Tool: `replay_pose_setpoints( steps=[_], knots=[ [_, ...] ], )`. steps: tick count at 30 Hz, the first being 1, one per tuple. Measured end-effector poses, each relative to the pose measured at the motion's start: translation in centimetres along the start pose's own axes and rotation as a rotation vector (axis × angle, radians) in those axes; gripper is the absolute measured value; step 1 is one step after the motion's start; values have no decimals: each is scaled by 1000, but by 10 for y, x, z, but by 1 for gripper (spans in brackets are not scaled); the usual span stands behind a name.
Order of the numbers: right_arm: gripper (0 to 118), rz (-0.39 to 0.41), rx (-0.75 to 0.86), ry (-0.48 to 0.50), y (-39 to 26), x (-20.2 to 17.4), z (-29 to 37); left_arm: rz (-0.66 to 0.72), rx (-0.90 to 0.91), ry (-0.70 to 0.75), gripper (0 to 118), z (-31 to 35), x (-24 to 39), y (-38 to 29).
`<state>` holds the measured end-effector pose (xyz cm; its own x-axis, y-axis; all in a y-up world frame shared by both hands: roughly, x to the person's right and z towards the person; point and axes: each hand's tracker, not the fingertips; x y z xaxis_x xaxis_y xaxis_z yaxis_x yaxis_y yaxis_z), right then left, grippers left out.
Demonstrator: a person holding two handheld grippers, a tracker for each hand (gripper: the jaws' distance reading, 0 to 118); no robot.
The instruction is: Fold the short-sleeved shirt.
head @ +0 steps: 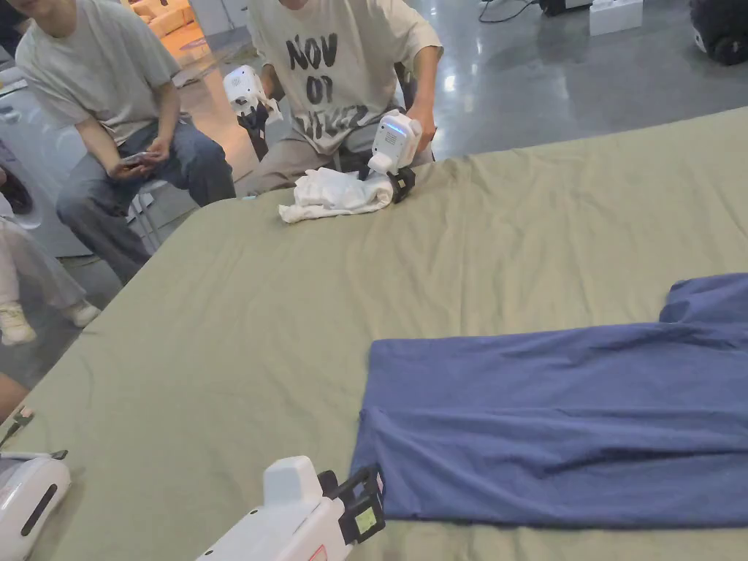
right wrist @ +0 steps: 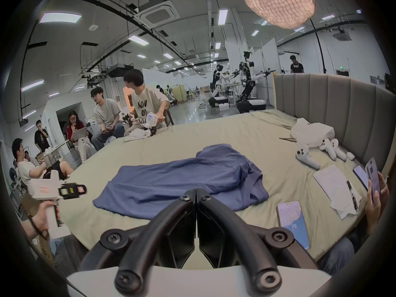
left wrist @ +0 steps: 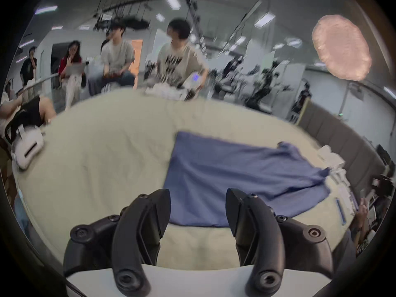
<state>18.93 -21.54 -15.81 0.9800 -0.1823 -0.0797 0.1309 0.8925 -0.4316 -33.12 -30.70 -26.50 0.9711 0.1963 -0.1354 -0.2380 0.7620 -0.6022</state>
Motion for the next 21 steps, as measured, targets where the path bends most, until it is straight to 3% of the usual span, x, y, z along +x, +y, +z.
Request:
replay_pose_setpoints(
  steps=[3, 4, 6, 13, 14, 15, 16, 17, 21],
  knots=[
    [0, -16, -27, -34, -2, 11, 5, 50, -109, 69, 53, -49, -15, -4],
    [0, -17, -31, -54, -2, 16, 7, 29, -118, 82, 42, -56, -14, -5],
    [0, -22, -40, -84, -3, 25, 8, 1, -134, 81, 8, -67, -9, -7],
    [2, -109, -94, -113, -1, 54, -29, 17, -175, 80, 1, -75, -7, -8],
    [15, -130, -104, -117, -1, 59, -42, 17, -180, 77, 1, -75, -8, -7],
    [49, -155, -143, -122, -2, 67, -58, 21, -185, 73, 1, -76, -9, -6],
    [73, -178, -169, -120, -4, 74, -78, 21, -188, 70, 1, -77, -10, -6],
    [79, -195, -194, -122, -6, 80, -96, 20, -190, 68, 1, -72, -6, -8],
    [78, -176, -305, -229, -19, 106, -184, 18, -205, 71, 1, -72, -5, -6]
  ],
)
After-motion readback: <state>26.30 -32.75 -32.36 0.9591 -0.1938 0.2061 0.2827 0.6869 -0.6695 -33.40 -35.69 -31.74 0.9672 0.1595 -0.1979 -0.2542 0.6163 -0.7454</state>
